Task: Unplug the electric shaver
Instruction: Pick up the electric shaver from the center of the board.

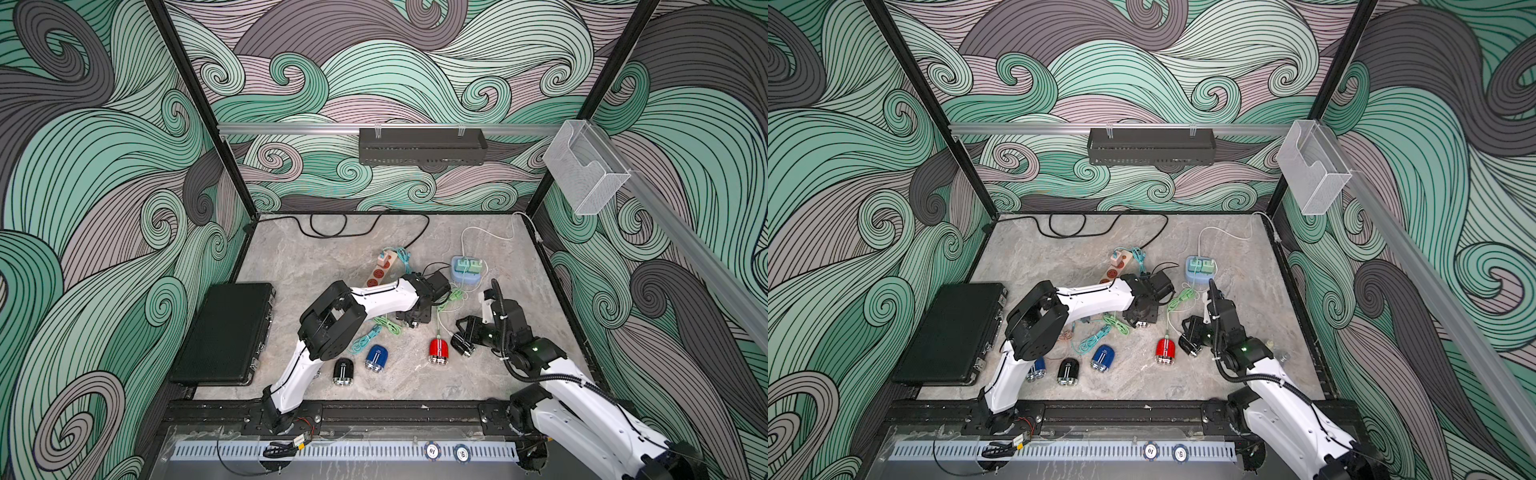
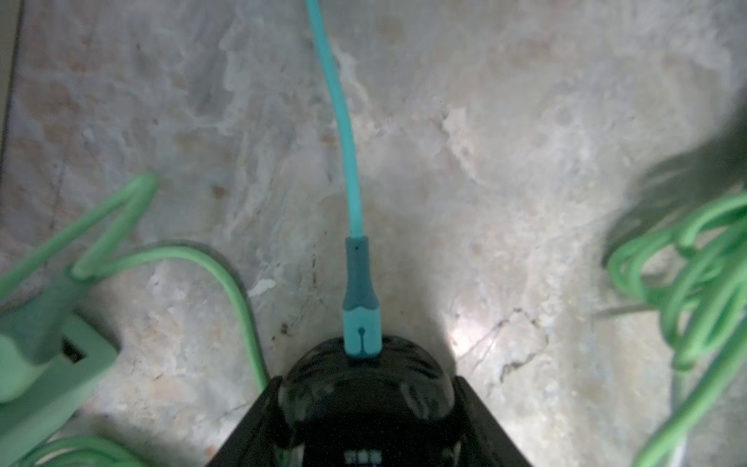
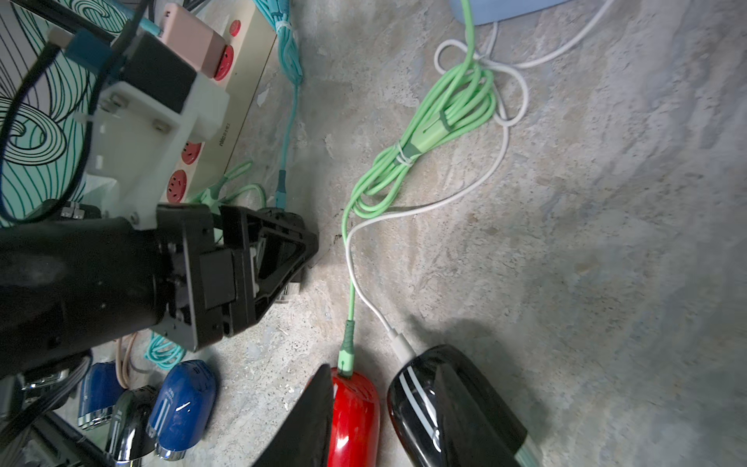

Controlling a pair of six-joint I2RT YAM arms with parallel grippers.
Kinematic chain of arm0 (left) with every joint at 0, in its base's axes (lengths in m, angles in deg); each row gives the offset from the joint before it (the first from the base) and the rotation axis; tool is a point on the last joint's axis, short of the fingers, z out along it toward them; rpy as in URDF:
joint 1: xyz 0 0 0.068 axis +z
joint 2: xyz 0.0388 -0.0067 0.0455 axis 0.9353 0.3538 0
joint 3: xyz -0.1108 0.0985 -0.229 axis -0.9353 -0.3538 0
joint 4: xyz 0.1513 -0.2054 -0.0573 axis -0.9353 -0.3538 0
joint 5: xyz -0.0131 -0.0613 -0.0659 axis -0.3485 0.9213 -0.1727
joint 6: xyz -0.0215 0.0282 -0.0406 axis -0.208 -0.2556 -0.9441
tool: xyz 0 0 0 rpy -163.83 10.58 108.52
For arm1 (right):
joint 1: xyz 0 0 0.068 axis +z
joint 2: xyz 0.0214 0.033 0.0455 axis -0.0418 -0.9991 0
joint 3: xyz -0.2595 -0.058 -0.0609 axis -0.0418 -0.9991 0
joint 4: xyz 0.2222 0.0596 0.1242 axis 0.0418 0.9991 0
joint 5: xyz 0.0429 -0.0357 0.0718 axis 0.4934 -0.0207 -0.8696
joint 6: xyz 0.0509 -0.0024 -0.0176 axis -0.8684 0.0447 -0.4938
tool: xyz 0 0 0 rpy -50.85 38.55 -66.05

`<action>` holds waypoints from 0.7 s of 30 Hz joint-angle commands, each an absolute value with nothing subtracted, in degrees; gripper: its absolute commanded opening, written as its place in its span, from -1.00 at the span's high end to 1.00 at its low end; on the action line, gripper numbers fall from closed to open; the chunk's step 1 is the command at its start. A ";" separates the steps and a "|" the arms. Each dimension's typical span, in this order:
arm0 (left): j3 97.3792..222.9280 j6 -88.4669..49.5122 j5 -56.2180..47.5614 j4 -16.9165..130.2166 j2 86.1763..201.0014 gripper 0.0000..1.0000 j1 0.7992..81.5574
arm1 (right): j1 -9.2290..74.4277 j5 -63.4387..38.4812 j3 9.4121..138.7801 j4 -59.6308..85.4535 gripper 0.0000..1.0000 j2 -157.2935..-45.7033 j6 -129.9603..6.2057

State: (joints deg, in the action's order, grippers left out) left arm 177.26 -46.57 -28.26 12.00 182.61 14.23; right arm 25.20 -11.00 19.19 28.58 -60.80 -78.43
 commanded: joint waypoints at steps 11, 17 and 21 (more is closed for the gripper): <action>147.54 -25.29 -7.24 43.34 156.69 0.40 20.35 | 24.85 -32.36 25.20 2.11 0.24 -81.28 -96.55; 140.98 -17.91 1.89 51.26 153.64 0.37 23.99 | 25.07 -40.28 30.28 -1.83 0.36 -89.27 -100.65; 138.65 -14.51 3.31 55.18 152.80 0.41 25.11 | 25.62 -42.34 32.01 -2.76 0.37 -93.21 -101.84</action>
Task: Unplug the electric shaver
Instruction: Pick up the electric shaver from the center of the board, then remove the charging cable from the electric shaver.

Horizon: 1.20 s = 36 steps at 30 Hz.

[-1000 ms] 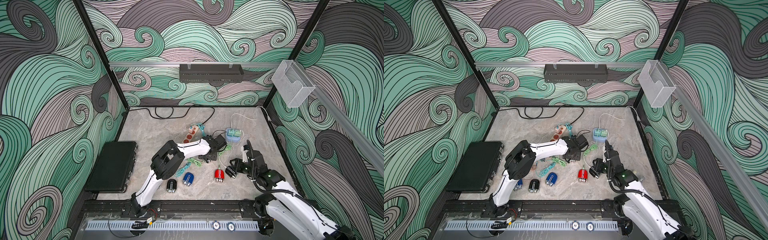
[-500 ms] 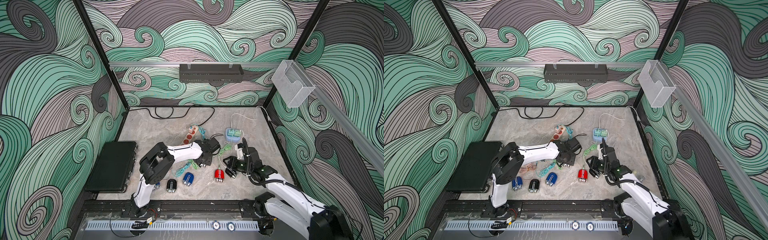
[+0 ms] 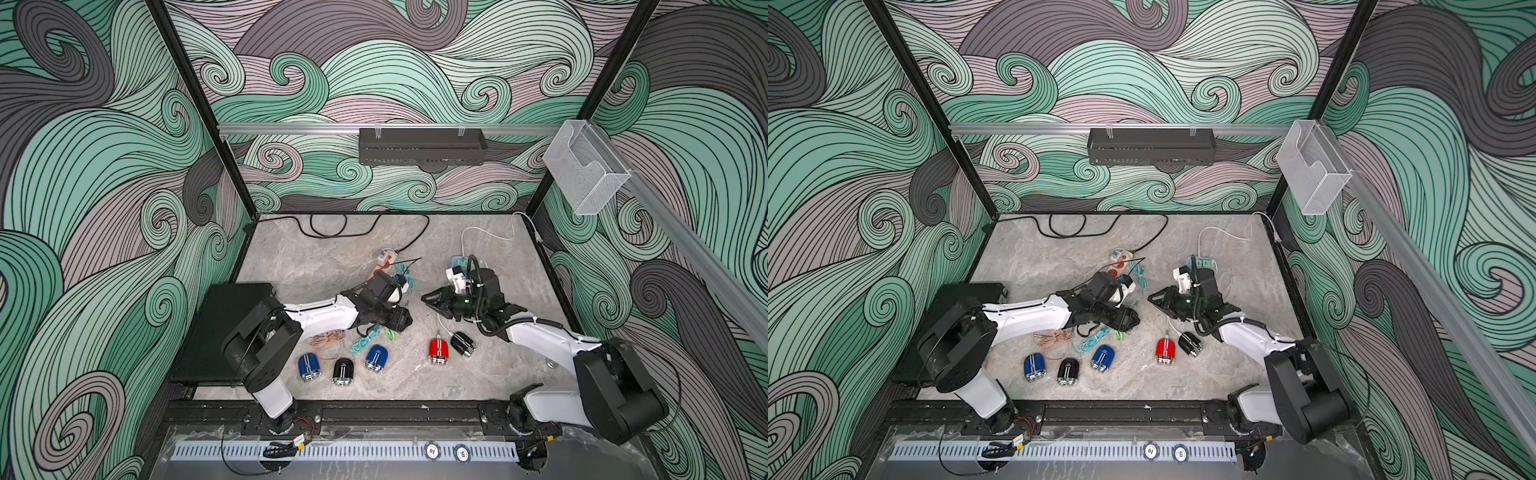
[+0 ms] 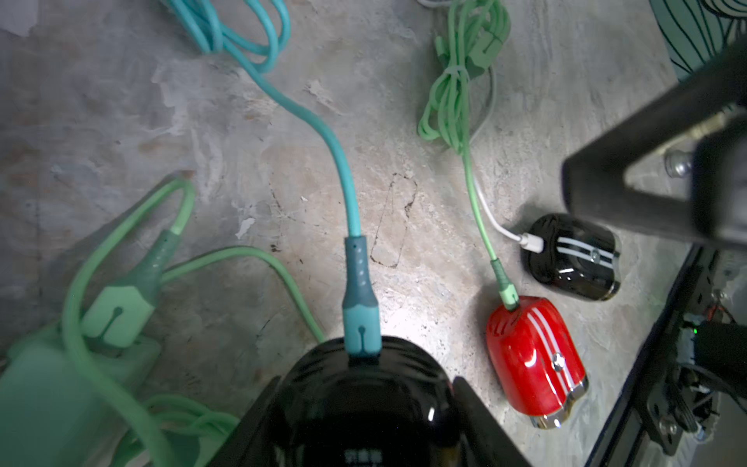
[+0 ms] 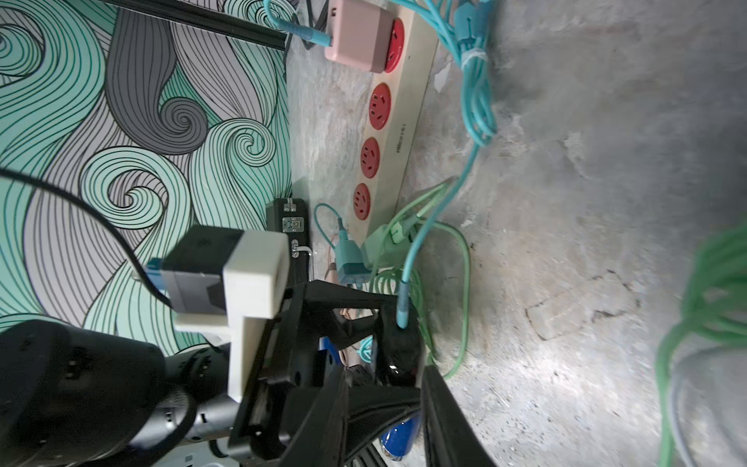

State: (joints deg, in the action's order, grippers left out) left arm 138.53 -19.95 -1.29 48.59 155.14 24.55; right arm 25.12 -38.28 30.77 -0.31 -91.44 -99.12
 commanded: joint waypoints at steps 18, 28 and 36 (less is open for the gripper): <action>134.82 -9.46 4.80 61.67 151.30 0.57 24.95 | 29.80 -40.04 34.35 -2.10 0.54 -99.59 -100.47; 134.14 -11.24 4.07 63.63 149.81 0.61 25.07 | 30.74 -37.66 33.48 -3.83 0.72 -101.01 -101.15; 134.26 -14.08 7.46 60.92 149.86 0.63 25.92 | 30.69 -30.58 33.97 0.31 0.98 -95.54 -98.04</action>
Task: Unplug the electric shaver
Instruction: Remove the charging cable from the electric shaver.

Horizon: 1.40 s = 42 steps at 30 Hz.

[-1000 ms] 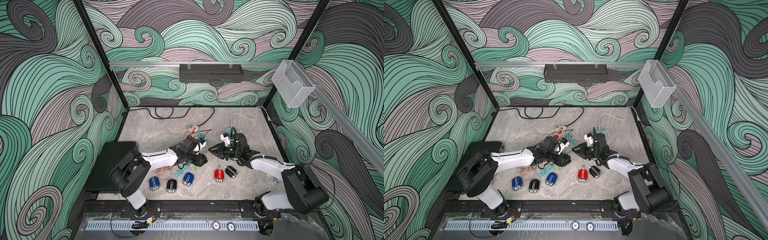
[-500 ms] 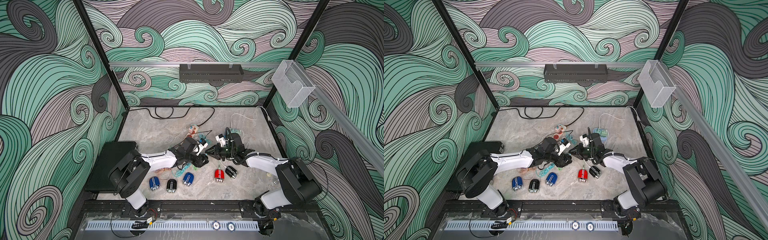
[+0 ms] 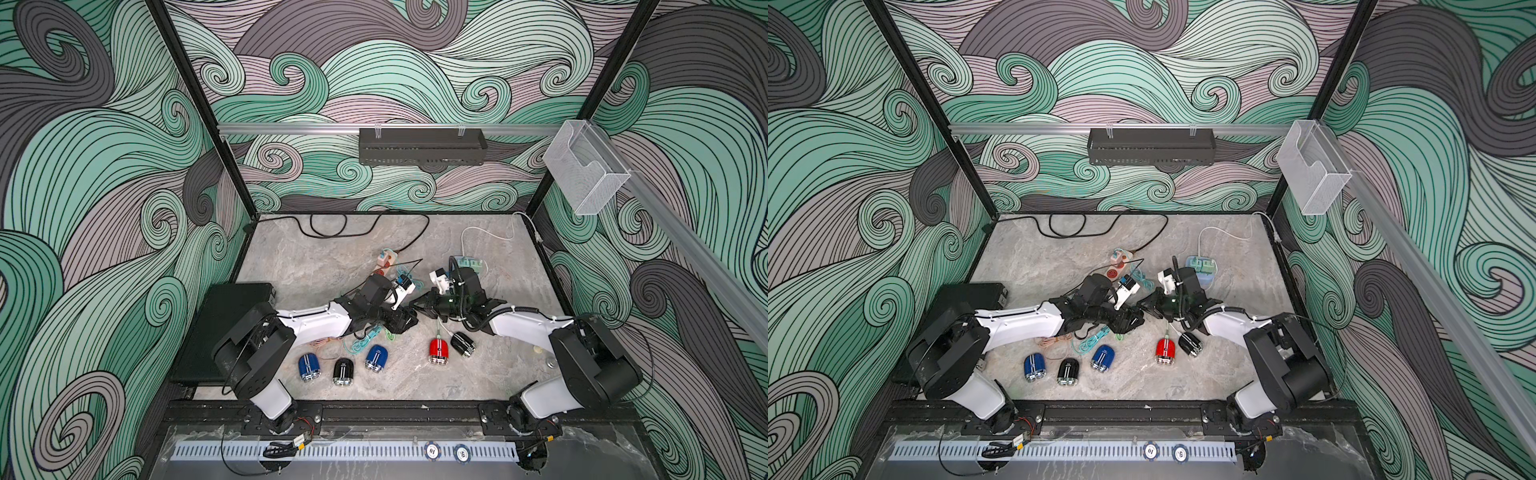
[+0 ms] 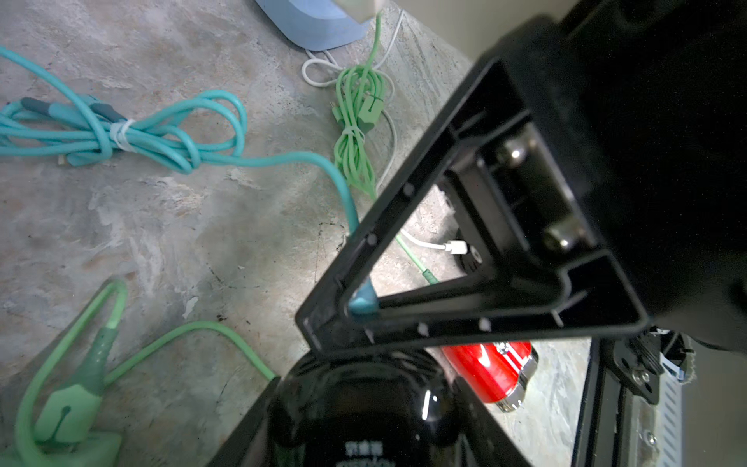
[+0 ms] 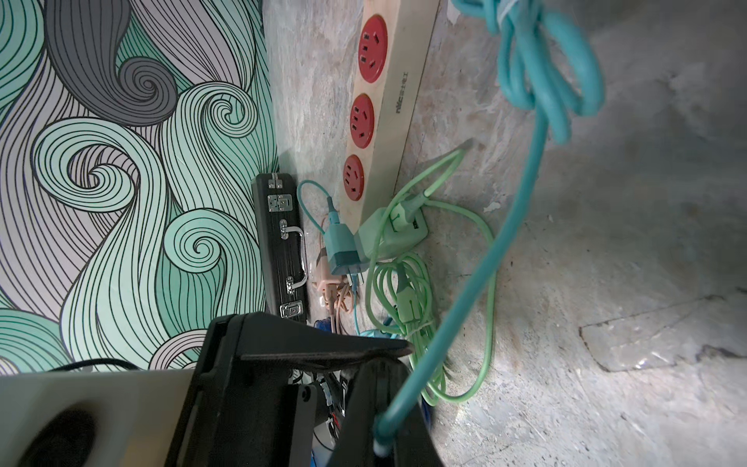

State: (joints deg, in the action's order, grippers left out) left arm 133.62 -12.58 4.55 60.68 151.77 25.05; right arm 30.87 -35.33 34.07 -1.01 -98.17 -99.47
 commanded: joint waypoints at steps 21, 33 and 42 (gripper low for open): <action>128.78 -15.82 16.76 58.79 147.42 0.69 27.79 | 29.20 -22.27 36.36 2.41 0.99 -86.62 -90.75; 133.95 -9.68 8.06 50.48 149.40 0.75 22.99 | 26.83 -15.85 37.62 7.07 1.00 -82.68 -92.24; 133.63 -9.33 8.61 46.59 147.59 0.75 22.89 | 23.41 -25.12 37.94 1.74 0.99 -85.50 -92.88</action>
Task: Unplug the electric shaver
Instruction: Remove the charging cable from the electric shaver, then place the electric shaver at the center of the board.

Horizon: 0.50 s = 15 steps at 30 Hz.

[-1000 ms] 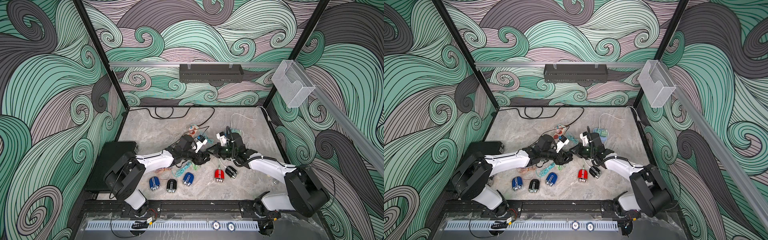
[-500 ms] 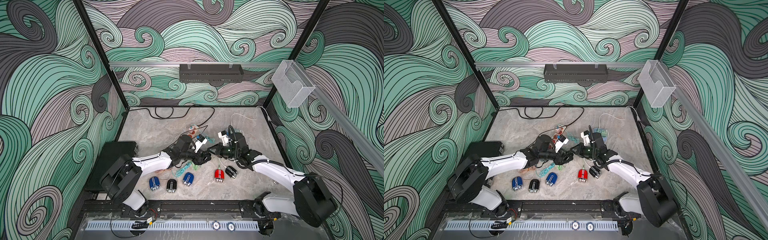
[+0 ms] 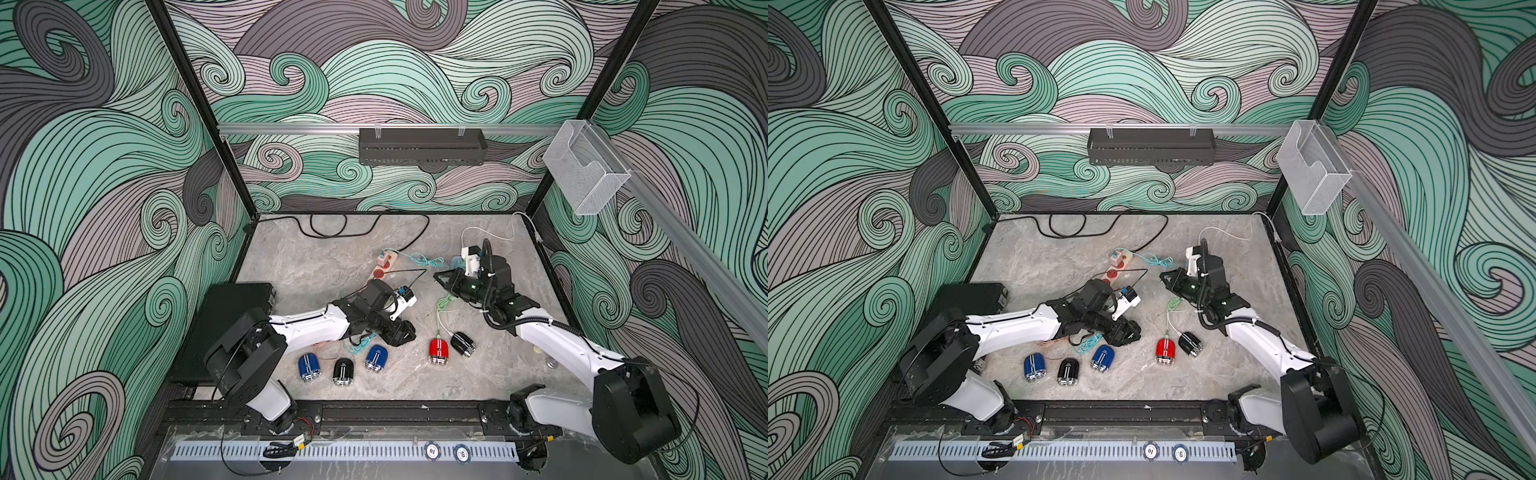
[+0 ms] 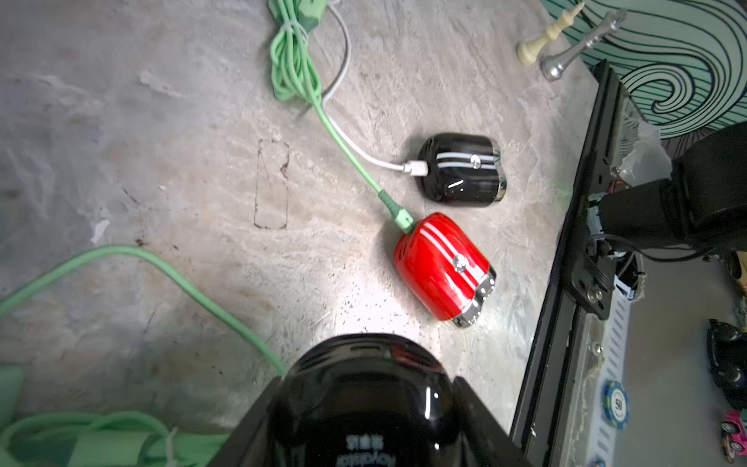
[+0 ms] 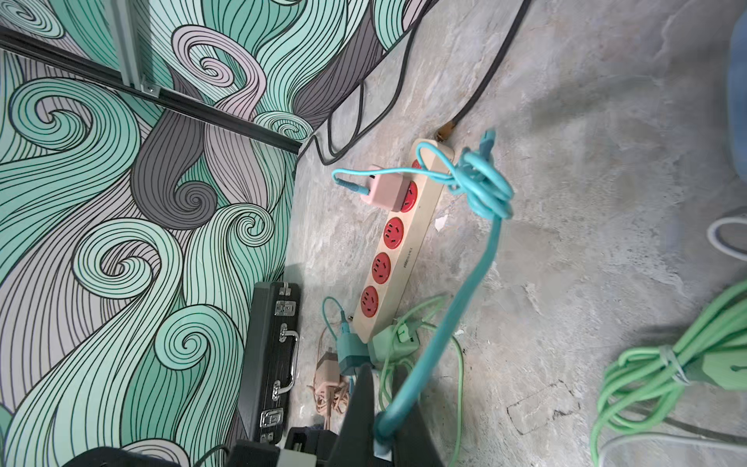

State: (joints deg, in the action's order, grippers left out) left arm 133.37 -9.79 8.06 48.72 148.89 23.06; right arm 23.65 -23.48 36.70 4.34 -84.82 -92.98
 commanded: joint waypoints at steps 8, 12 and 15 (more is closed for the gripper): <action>136.88 -16.29 1.03 41.97 147.78 0.75 18.51 | 23.46 -31.94 39.96 10.75 0.97 -86.75 -86.91; 138.58 -19.79 -4.97 37.25 149.34 0.71 14.76 | 23.48 -31.60 39.26 13.65 0.96 -85.77 -84.80; 139.99 -23.30 -8.02 34.58 151.48 0.69 12.02 | 23.45 -31.77 38.33 13.69 0.95 -85.79 -84.40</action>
State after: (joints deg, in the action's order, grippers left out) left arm 137.29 -18.84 -2.97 39.08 149.74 13.86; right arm 23.65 -30.70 38.38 11.99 -86.65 -86.58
